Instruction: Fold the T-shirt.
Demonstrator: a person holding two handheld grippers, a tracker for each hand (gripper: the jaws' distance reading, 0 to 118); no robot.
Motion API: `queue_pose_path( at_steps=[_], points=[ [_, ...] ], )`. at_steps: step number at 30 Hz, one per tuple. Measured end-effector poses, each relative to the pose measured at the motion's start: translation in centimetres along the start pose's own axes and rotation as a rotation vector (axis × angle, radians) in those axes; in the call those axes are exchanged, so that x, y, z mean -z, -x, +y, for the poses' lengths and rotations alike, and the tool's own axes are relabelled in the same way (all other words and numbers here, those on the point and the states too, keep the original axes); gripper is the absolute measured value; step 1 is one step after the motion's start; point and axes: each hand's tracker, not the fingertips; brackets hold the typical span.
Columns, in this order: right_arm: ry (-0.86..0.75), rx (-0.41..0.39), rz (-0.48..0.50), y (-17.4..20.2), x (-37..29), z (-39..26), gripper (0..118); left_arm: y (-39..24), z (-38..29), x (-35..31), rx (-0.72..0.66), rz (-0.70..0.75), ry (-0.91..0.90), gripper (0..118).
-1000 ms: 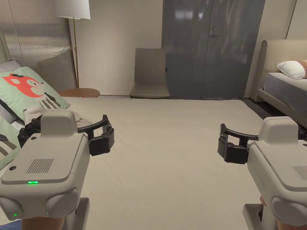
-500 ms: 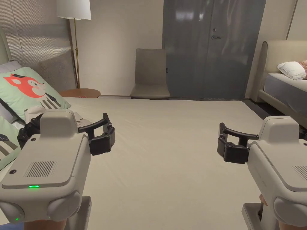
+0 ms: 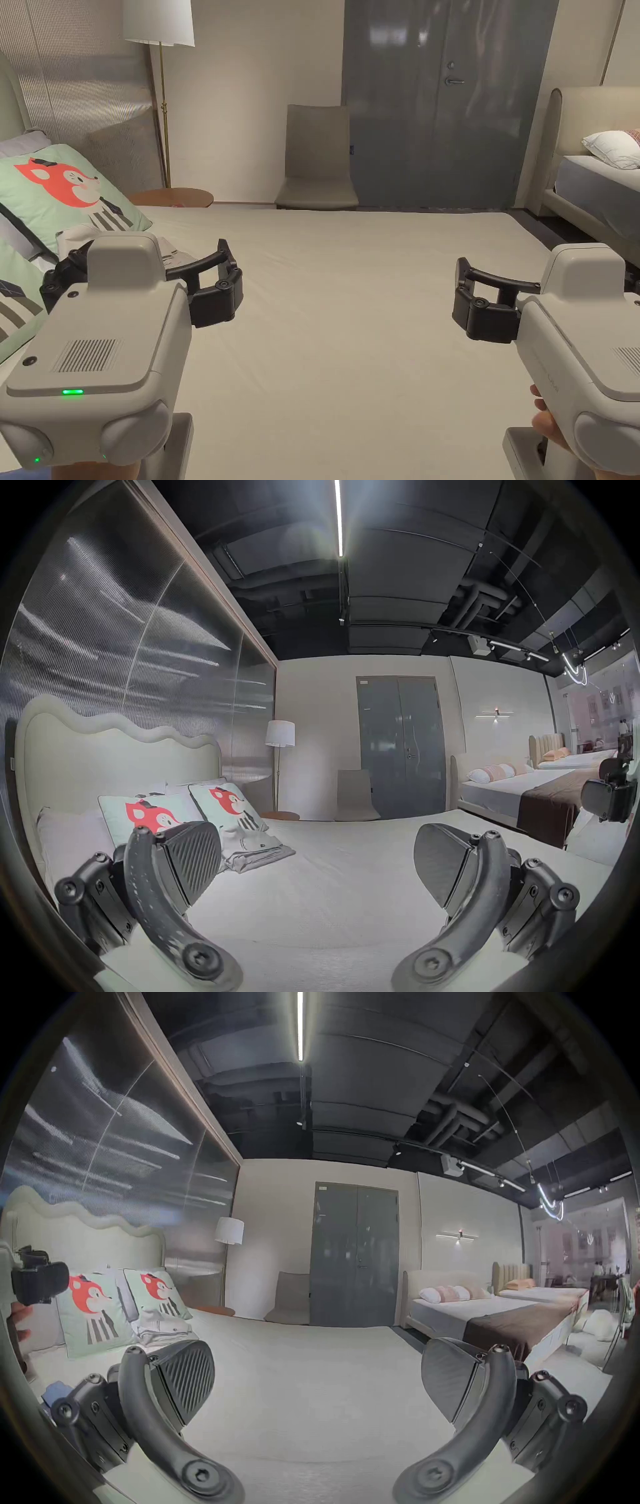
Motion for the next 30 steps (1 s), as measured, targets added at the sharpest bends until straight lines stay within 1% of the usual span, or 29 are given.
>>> queue_pose_path(
  at_steps=[4,6,9,10,14,19,24,28,30],
  points=[
    [0.013,-0.025,0.000,0.0,-0.2,0.2,118,0.2,0.2,0.0,-0.005,0.003,-0.002,111],
    [0.024,-0.034,0.020,-0.2,-0.5,0.3,118,0.3,0.3,0.0,-0.010,0.004,-0.003,111],
    [0.048,0.020,0.028,-0.4,-0.8,0.6,118,0.4,0.4,0.0,-0.012,0.005,-0.004,111],
    [0.069,0.031,-0.001,-0.3,-0.8,0.7,118,0.4,0.4,0.0,-0.011,0.005,-0.003,111],
    [0.074,-0.020,-0.105,0.4,-0.9,1.0,118,0.4,0.5,0.1,-0.008,0.001,0.002,111],
    [0.075,-0.013,-0.068,0.0,-0.7,1.1,118,0.5,0.6,0.1,-0.006,0.001,0.000,111],
    [0.053,-0.028,-0.080,0.0,-0.6,1.0,118,0.5,0.7,0.1,-0.014,-0.006,0.001,111],
    [0.054,-0.034,-0.073,-0.1,-0.6,1.0,118,0.5,0.6,0.1,-0.010,-0.010,0.005,111],
    [0.064,-0.009,-0.046,-0.5,-0.7,1.2,118,0.5,0.5,0.0,-0.010,-0.014,0.006,111]
  ],
)
